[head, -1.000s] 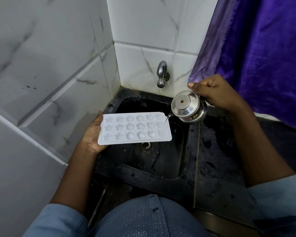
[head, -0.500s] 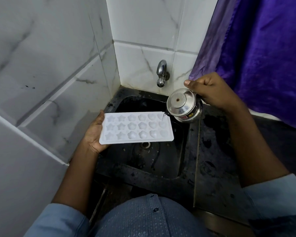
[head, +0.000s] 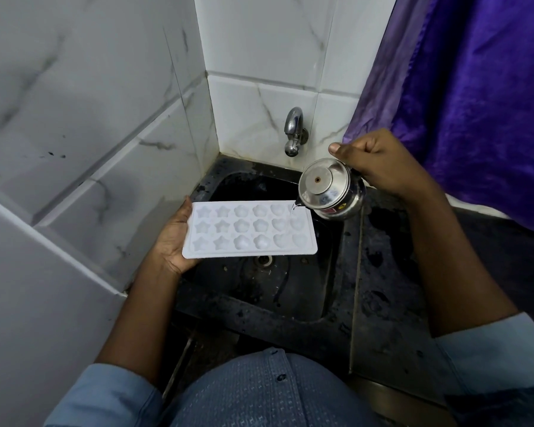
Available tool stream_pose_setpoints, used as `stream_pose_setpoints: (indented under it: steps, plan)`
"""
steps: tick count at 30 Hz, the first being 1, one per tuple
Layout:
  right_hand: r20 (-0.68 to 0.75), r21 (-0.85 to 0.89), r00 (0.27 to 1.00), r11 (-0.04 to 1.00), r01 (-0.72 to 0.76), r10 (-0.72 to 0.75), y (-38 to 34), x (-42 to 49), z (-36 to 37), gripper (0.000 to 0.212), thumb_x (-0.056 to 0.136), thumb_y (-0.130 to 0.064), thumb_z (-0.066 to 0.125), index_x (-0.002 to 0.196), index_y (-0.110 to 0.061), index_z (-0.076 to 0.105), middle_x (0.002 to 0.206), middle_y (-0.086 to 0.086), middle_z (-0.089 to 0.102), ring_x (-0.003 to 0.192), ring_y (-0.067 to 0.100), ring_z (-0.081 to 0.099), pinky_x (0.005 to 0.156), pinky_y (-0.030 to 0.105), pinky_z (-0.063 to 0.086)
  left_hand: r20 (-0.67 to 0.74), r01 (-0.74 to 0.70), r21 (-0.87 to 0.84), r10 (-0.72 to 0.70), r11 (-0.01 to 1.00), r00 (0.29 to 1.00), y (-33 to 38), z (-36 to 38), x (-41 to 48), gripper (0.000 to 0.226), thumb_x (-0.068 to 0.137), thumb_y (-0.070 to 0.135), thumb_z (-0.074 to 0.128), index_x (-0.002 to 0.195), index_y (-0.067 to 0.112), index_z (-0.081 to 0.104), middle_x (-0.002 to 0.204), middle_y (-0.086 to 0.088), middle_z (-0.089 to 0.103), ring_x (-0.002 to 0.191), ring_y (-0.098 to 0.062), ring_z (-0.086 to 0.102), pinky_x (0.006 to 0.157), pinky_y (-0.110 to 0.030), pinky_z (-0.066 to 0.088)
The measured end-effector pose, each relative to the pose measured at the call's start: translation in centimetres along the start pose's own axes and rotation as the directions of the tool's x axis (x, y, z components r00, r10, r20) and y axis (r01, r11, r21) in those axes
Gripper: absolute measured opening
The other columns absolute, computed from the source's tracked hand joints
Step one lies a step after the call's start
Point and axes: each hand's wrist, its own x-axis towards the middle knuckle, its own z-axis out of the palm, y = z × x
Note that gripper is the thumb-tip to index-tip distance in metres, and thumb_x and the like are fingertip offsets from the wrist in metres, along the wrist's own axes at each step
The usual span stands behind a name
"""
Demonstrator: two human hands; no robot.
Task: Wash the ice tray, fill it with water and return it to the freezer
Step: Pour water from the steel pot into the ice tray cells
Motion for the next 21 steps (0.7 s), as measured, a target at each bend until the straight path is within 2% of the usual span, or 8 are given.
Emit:
stream_pose_setpoints:
  steps: [4, 7, 11, 17, 19, 21]
  plan:
    - [0.004, -0.002, 1.0, 1.0, 0.019, -0.019, -0.4, -0.1, 0.0, 0.064, 0.104, -0.026, 0.064, 0.059, 0.008, 0.034, 0.054, 0.007, 0.03, 0.044, 0.015, 0.025, 0.052, 0.013, 0.035, 0.013, 0.0, 0.001, 0.0, 1.0, 1.0, -0.2, 0.0, 0.2, 0.067, 0.101, 0.063, 0.049, 0.131, 0.006, 0.069, 0.132, -0.023, 0.071, 0.106, -0.04, 0.076, 0.078, -0.062, 0.062]
    - [-0.004, -0.005, 1.0, 1.0, 0.026, -0.026, -0.6, -0.3, 0.0, 0.064, 0.104, -0.024, 0.064, 0.058, 0.009, 0.034, 0.055, 0.007, 0.03, 0.045, 0.014, 0.025, 0.053, 0.008, 0.036, 0.014, -0.001, 0.002, 0.001, 1.0, 1.0, -0.3, 0.1, 0.2, 0.064, 0.093, 0.059, 0.056, 0.115, 0.003, 0.08, 0.129, -0.023, 0.073, 0.103, -0.04, 0.077, 0.077, -0.062, 0.062]
    - [-0.005, 0.0, 1.0, 1.0, 0.024, -0.024, -0.5, -0.2, 0.0, 0.064, 0.104, -0.026, 0.064, 0.058, 0.006, 0.034, 0.054, 0.006, 0.03, 0.044, 0.013, 0.025, 0.052, 0.012, 0.035, 0.026, -0.009, 0.029, 0.009, 1.0, 1.0, -0.4, 0.4, -0.2, 0.059, 0.081, 0.055, 0.066, 0.103, 0.004, 0.085, 0.126, -0.022, 0.074, 0.101, -0.039, 0.078, 0.075, -0.06, 0.064]
    - [-0.028, 0.03, 1.0, 1.0, 0.01, -0.009, -0.7, -0.2, 0.2, 0.061, 0.104, -0.025, 0.063, 0.057, 0.003, 0.037, 0.053, 0.004, 0.03, 0.042, 0.01, 0.025, 0.052, 0.01, 0.035, 0.01, -0.015, 0.025, 0.014, 1.0, 1.0, -0.7, 1.1, -0.3, 0.061, 0.088, 0.056, 0.058, 0.107, 0.004, 0.084, 0.126, -0.022, 0.074, 0.1, -0.037, 0.078, 0.07, -0.055, 0.065]
    - [-0.041, 0.051, 0.999, 0.999, 0.011, -0.009, -0.6, -0.2, 0.4, 0.063, 0.104, -0.025, 0.064, 0.058, 0.004, 0.032, 0.054, 0.004, 0.029, 0.043, 0.01, 0.023, 0.058, 0.011, 0.041, 0.007, -0.021, 0.014, 0.02, 1.0, 1.0, -0.9, 1.2, -0.2, 0.063, 0.1, 0.059, 0.05, 0.119, 0.005, 0.078, 0.124, -0.022, 0.075, 0.099, -0.037, 0.078, 0.069, -0.055, 0.065]
    - [-0.045, 0.064, 0.999, 0.998, 0.014, -0.011, -0.6, -0.1, 0.6, 0.062, 0.104, -0.028, 0.065, 0.057, -0.002, 0.033, 0.053, 0.003, 0.027, 0.043, 0.01, 0.022, 0.065, 0.017, 0.047, 0.01, -0.018, 0.003, 0.018, 1.0, 1.0, -1.1, 1.2, 0.0, 0.068, 0.105, 0.062, 0.043, 0.121, 0.005, 0.076, 0.124, -0.023, 0.075, 0.1, -0.039, 0.078, 0.068, -0.055, 0.065]
